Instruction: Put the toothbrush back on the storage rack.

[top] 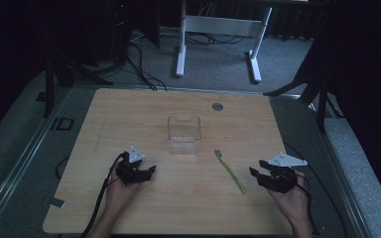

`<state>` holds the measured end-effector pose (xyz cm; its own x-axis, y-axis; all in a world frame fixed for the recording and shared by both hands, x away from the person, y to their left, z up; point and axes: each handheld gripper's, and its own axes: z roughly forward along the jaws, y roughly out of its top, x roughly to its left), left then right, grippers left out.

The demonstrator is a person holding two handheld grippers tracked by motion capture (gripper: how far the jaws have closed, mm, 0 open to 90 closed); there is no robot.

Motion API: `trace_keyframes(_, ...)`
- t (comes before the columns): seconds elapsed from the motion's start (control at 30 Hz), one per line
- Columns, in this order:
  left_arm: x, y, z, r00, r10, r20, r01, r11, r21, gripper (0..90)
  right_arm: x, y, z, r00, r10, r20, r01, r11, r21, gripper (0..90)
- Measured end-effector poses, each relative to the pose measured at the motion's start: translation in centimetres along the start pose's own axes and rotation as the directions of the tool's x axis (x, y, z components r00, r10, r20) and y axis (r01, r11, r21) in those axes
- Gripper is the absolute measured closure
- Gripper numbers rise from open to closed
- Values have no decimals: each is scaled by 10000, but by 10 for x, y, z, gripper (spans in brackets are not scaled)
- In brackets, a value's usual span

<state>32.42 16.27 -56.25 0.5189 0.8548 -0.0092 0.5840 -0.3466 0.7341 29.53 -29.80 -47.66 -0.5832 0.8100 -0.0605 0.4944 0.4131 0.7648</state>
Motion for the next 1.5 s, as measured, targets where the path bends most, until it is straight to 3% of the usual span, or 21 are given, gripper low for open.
trace_keyframes(0.33, 0, 0, 0, 10000, 4, 0, -4, 10000, 3, 330, 5, 17, -2, 9990, -360, 277, 353, 9991, 229, 489)
trace_keyframes(0.53, 0, 0, 0, 10000, 1, -1, -1, 10000, 1, 330, 8, 27, -4, 9995, -258, 155, 254, 9993, 292, 493)
trace_keyframes(0.87, 0, 0, 0, 10000, 4, 3, -4, 10000, 4, 330, 13, 43, -2, 9971, -731, 212, 723, 9967, 376, 492)
trace_keyframes(1.3, 0, 0, 0, 10000, -7, 2, 7, 10000, -5, 330, 20, 61, 14, 9955, -906, 260, 875, 9907, 1042, 505)
trace_keyframes(1.5, 0, 0, 0, 10000, 0, 3, 0, 10000, 0, 329, 21, 66, 23, 9961, -884, 75, 865, 9860, 1426, 491)
